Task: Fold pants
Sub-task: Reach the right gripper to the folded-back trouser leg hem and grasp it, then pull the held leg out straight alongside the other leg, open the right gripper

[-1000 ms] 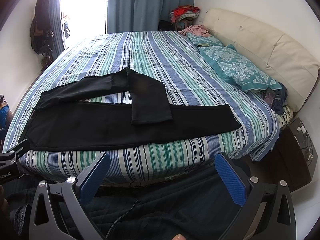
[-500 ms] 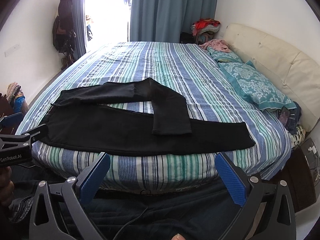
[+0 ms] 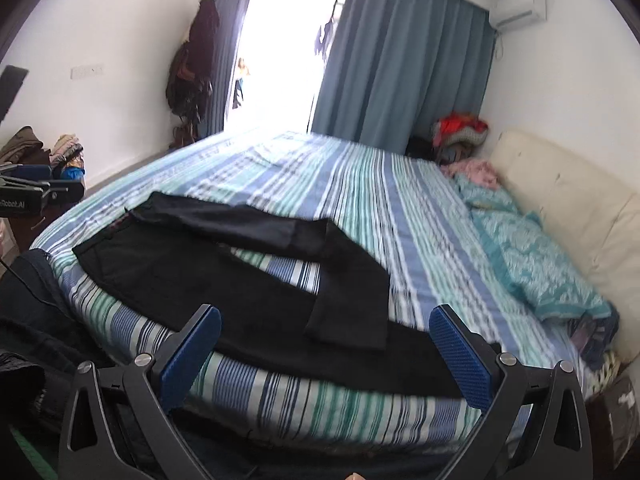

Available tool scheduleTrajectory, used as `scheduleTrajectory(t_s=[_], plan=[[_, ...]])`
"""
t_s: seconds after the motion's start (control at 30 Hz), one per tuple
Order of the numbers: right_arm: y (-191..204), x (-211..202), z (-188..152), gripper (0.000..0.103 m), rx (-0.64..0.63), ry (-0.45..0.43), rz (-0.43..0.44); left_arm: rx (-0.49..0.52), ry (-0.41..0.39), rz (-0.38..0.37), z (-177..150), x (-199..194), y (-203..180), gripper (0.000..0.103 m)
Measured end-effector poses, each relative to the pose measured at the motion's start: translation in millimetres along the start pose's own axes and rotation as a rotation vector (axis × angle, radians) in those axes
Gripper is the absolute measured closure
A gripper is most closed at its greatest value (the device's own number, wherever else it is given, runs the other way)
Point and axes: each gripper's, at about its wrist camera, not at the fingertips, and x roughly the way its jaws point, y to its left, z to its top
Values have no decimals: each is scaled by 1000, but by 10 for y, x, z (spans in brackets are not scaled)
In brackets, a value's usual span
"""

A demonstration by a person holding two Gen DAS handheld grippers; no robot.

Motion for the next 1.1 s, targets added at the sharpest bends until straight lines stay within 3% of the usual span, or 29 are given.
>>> scheduleTrajectory(t_s=[0.03,0.07,0.1,0.17,0.2,0.37,0.43,0.57,0.6,0.63,0.67,0.7,0.9,1.1], plan=[[-74,24,49,0,-30,-72,20,-13,5,8,-20,23,27,1],[-127,167,83,0,-56,-78,45,-22,14,14,-45,52,45,1],[-150,425,66,0,-85,-18,74,-29,31,18,-74,93,52,1],[-145,1100,-149,0,-151,236,105,-30,62,18,-143,137,34,1],[-128,1328,-303,5,-178,283,119,-27,71,15,-169,150,20,1],[63,2061,-793,15,-258,398,306,-10,106,39,-231,235,-10,1],[53,2333,-888,25,-229,434,317,-22,130,40,-231,310,6,1],[71,2763,-1093,31,-274,518,296,-27,164,53,-230,439,20,1],[48,2795,-1108,37,-271,521,317,-22,174,59,-233,476,12,1],[9,2801,-1090,63,-261,513,317,-17,184,64,-238,510,1,1],[-28,2798,-1049,79,-263,516,296,-14,193,67,-239,542,-11,1],[-64,2777,-981,88,-280,513,239,-13,200,67,-241,574,-23,1],[-871,2654,-216,91,-237,340,-46,31,247,49,-183,871,-207,1],[-1945,3315,305,91,-253,317,-300,69,249,14,-14,1082,-468,1]])
